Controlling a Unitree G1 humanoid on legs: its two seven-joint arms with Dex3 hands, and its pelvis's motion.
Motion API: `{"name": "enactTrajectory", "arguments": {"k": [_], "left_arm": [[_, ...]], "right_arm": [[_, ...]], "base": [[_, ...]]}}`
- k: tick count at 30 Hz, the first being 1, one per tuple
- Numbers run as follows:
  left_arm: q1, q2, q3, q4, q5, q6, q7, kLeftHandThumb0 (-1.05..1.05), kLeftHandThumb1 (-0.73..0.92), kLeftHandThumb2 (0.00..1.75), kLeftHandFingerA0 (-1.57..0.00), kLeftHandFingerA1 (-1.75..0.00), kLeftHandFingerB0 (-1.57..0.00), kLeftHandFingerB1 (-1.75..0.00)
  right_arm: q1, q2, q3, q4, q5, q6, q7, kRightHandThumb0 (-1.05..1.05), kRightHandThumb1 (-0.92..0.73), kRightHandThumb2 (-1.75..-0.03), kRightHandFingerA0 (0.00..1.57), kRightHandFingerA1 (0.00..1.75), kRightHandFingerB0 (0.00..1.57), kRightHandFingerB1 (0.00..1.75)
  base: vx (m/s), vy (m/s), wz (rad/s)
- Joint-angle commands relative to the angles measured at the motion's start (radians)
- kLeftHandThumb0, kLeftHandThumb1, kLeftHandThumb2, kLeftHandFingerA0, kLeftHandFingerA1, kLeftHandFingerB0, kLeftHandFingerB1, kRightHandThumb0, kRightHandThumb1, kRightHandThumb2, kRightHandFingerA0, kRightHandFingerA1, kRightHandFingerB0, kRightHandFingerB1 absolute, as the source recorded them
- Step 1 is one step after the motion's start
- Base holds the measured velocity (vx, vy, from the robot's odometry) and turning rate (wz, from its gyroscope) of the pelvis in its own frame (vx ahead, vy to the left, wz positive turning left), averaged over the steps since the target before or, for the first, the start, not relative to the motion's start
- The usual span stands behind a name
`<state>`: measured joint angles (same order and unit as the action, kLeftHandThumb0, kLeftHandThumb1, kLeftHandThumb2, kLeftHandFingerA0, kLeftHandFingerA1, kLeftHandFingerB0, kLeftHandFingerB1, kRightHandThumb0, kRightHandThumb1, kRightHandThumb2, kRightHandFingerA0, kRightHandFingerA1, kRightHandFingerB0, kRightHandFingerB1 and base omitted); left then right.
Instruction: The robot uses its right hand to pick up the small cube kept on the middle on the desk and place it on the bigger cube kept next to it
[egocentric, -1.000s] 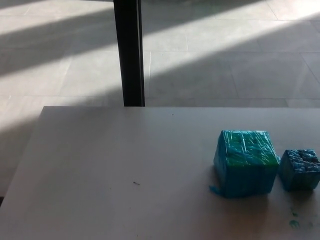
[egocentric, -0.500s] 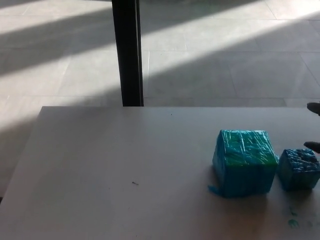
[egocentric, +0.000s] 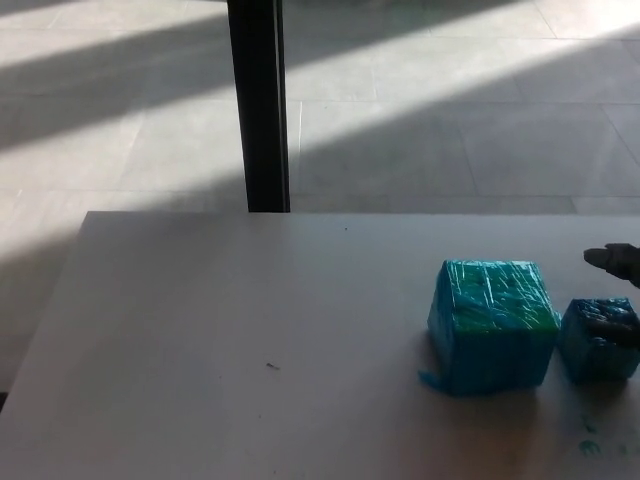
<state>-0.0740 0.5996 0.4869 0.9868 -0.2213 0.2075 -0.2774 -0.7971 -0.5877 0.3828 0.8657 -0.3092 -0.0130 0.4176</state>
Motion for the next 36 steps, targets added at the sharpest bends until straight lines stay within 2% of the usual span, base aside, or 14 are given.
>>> {"name": "enactTrajectory", "arguments": {"k": [1, 13, 21, 26, 29, 31, 36], "left_arm": [[-0.003, 0.027, 0.003, 0.007, -0.009, 0.006, -0.002, -0.94, 0.91, 0.68, -0.42, -0.53, -0.37, -0.38], [-0.017, 0.035, -0.005, 0.021, -0.007, 0.001, -0.015, -0.94, 0.91, 0.68, -0.40, -0.52, -0.35, -0.38], [-0.012, 0.038, -0.007, 0.014, -0.010, 0.002, -0.024, -0.94, 0.91, 0.68, -0.39, -0.53, -0.36, -0.38], [-0.013, 0.037, -0.009, 0.016, -0.005, -0.002, -0.017, -0.96, 0.91, 0.68, -0.40, -0.54, -0.36, -0.38], [-0.022, 0.037, -0.004, 0.015, -0.011, 0.012, -0.010, -0.95, 0.90, 0.68, -0.42, -0.53, -0.37, -0.38], [-0.027, 0.039, -0.008, 0.025, -0.006, 0.004, -0.014, -0.98, 0.90, 0.68, -0.40, -0.53, -0.36, -0.38], [-0.024, 0.042, -0.022, 0.035, 0.001, -0.015, -0.035, -0.98, 0.90, 0.68, -0.39, -0.56, -0.36, -0.39]], "right_arm": [[0.019, 0.003, 0.004, 0.046, -0.045, -0.037, -0.006, -0.93, -0.53, -0.89, 0.00, 0.04, 0.00, 0.00], [0.028, 0.059, 0.039, 0.073, -0.116, -0.065, -0.059, -0.89, -0.51, -0.88, 0.00, 0.00, 0.00, 0.04], [0.008, 0.104, 0.020, 0.092, -0.113, -0.054, -0.089, -0.85, -0.48, -0.86, 0.00, 0.00, 0.00, 0.07], [0.006, 0.081, 0.043, 0.124, -0.158, -0.048, -0.105, -0.84, -0.49, -0.83, 0.00, 0.00, 0.00, 0.07], [-0.002, 0.066, 0.051, 0.152, -0.175, -0.035, -0.103, -0.74, -0.43, -0.80, 0.00, 0.09, 0.02, 0.12], [-0.007, 0.057, 0.056, 0.168, -0.183, -0.028, -0.097, -0.76, -0.45, -0.80, 0.00, 0.06, 0.08, 0.10], [-0.012, 0.028, 0.105, 0.206, -0.231, 0.000, -0.080, -0.79, -0.48, -0.81, 0.00, 0.05, 0.07, 0.13]], "base": [[0.00, 0.000, 0.00], [0.00, 0.000, 0.00], [0.00, 0.000, 0.00], [0.00, 0.000, 0.00], [0.00, 0.000, 0.00], [0.00, 0.000, 0.00], [0.00, 0.000, 0.00]]}}
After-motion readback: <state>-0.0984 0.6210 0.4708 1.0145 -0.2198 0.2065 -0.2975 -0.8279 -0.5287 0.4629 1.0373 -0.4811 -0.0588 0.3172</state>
